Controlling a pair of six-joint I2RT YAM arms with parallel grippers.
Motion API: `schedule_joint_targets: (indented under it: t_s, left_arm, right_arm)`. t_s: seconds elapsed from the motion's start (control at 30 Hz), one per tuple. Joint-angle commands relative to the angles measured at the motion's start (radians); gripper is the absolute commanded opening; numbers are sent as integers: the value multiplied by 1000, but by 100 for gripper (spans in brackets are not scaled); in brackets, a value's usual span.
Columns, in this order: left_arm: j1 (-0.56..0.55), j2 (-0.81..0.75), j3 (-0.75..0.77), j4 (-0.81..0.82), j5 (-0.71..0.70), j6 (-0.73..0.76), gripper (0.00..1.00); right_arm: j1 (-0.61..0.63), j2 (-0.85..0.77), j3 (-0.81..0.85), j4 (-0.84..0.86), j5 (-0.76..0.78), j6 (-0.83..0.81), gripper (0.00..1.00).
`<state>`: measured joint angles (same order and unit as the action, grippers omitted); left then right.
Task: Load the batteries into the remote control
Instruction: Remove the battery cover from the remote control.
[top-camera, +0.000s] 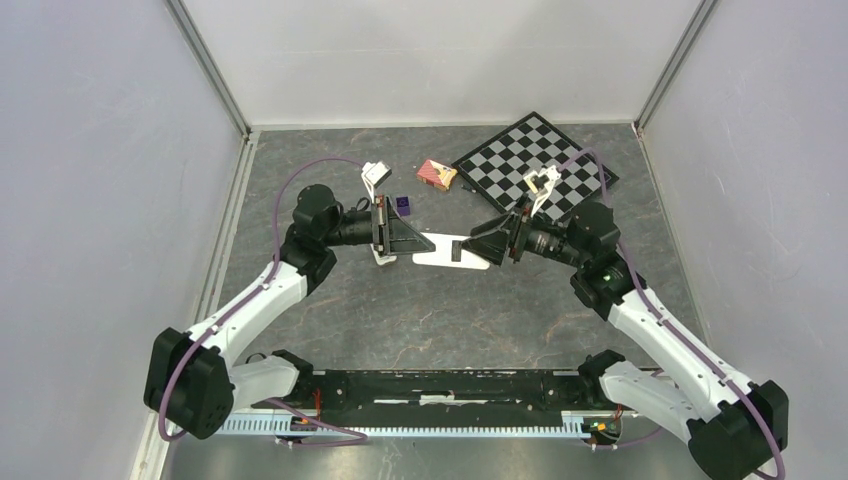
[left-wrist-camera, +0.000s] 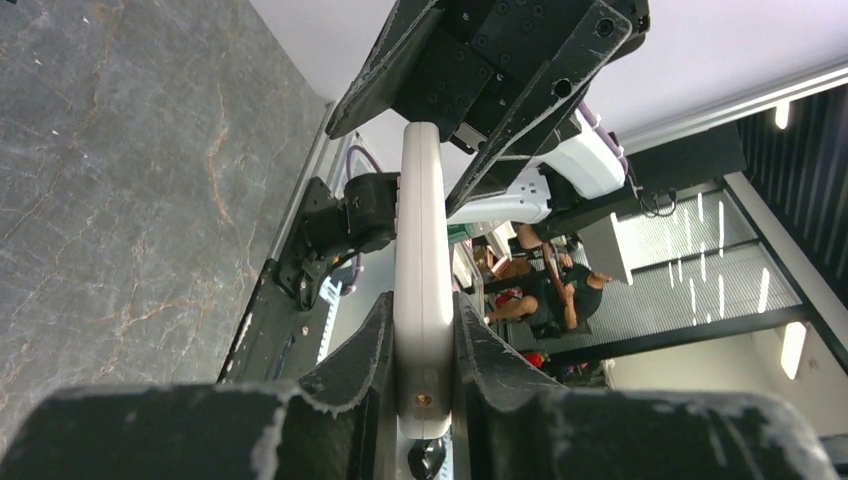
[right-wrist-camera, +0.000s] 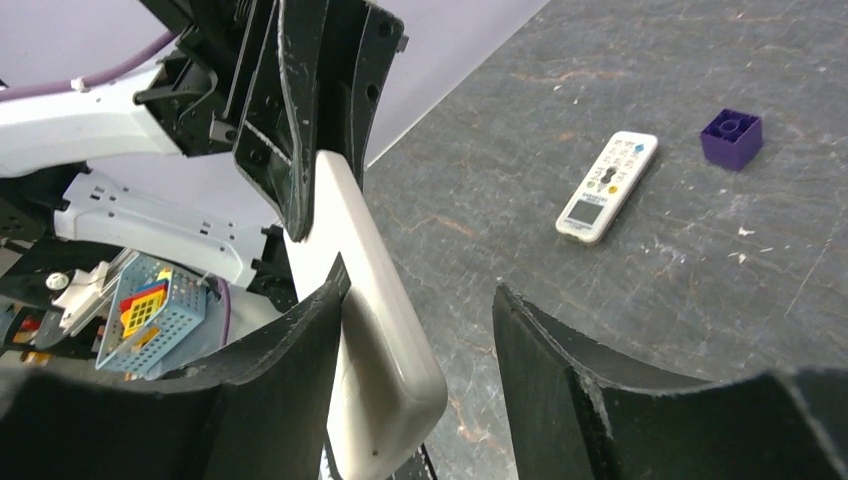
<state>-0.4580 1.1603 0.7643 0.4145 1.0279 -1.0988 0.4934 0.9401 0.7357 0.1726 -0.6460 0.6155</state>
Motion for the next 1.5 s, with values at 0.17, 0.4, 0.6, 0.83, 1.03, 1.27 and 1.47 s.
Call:
schedule_joint_targets:
  t_s: [0.17, 0.4, 0.6, 0.83, 1.03, 1.27, 1.47]
  left_arm:
    - [40, -39, 37, 19, 60, 68, 2]
    - [63, -49, 35, -13, 66, 78, 2]
    - [79, -38, 52, -18, 92, 74, 2]
    - [91, -4, 54, -100, 55, 136, 2]
    - [90, 33, 48, -112, -13, 116, 2]
    - [90, 108, 67, -186, -73, 174, 2]
    - [91, 164, 87, -196, -68, 208, 2]
  right_arm:
    - [-9, -34, -83, 90, -78, 75, 70]
    - [-9, -85, -162, 169, -9, 185, 23]
    - [-36, -94, -173, 179, -45, 164, 15]
    - [-93, -99, -226, 268, -90, 198, 30]
    - [-96, -68, -298, 371, -42, 271, 58]
    - [-115, 28, -380, 626, -19, 416, 45]
    - [-142, 105, -333, 565, 1, 334, 76]
